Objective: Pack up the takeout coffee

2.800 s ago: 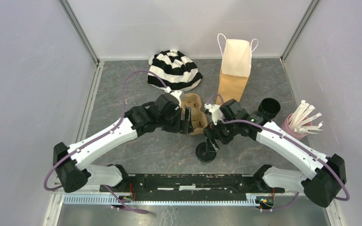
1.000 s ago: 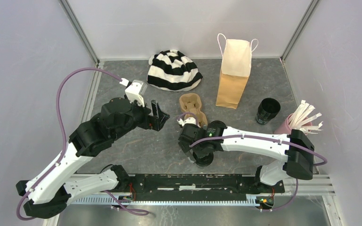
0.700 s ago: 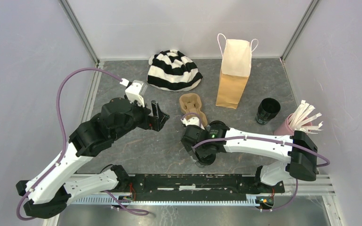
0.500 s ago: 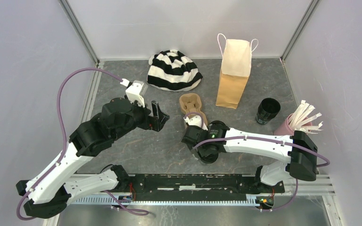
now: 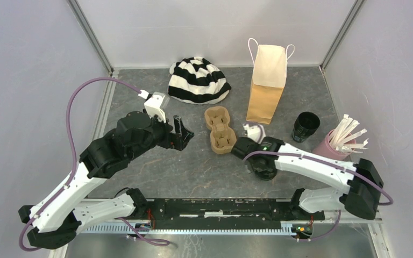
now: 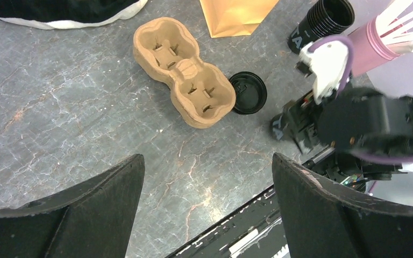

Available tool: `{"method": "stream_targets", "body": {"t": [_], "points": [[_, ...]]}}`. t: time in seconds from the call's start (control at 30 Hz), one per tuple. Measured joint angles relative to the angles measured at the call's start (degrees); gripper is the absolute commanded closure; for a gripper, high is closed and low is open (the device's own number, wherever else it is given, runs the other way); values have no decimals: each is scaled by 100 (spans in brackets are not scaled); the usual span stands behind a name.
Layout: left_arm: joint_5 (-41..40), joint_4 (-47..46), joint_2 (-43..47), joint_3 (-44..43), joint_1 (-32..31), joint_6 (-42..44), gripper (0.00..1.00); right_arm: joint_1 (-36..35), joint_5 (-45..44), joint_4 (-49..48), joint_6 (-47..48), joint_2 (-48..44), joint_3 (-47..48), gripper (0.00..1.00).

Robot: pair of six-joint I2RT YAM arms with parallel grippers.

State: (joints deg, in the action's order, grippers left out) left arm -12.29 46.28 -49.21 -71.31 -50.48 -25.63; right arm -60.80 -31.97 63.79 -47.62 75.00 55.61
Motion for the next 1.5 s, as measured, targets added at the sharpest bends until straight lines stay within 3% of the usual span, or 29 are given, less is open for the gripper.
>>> {"method": "stream_targets", "body": {"t": [0.33,0.43,0.67,1.13,1.2,1.33,1.5], "points": [[76,35,-101,-15,0,7,6,1432,-131,-4,356,-1207,-844,16],[85,35,-116,-33,0,63,6,1547,-125,-133,505,-1211,-879,3],[90,37,-140,-42,0,136,6,1587,92,-157,702,-1161,-846,2],[190,35,-321,-55,0,173,6,1777,221,435,1073,-887,984,4],[195,37,-352,-63,0,175,6,2232,249,354,1338,-872,1276,10],[203,33,-474,-153,0,186,6,4057,723,-269,2164,-798,1508,23],[254,39,-636,-238,28,264,6,6054,2057,-1244,2933,-361,1438,26]]}}
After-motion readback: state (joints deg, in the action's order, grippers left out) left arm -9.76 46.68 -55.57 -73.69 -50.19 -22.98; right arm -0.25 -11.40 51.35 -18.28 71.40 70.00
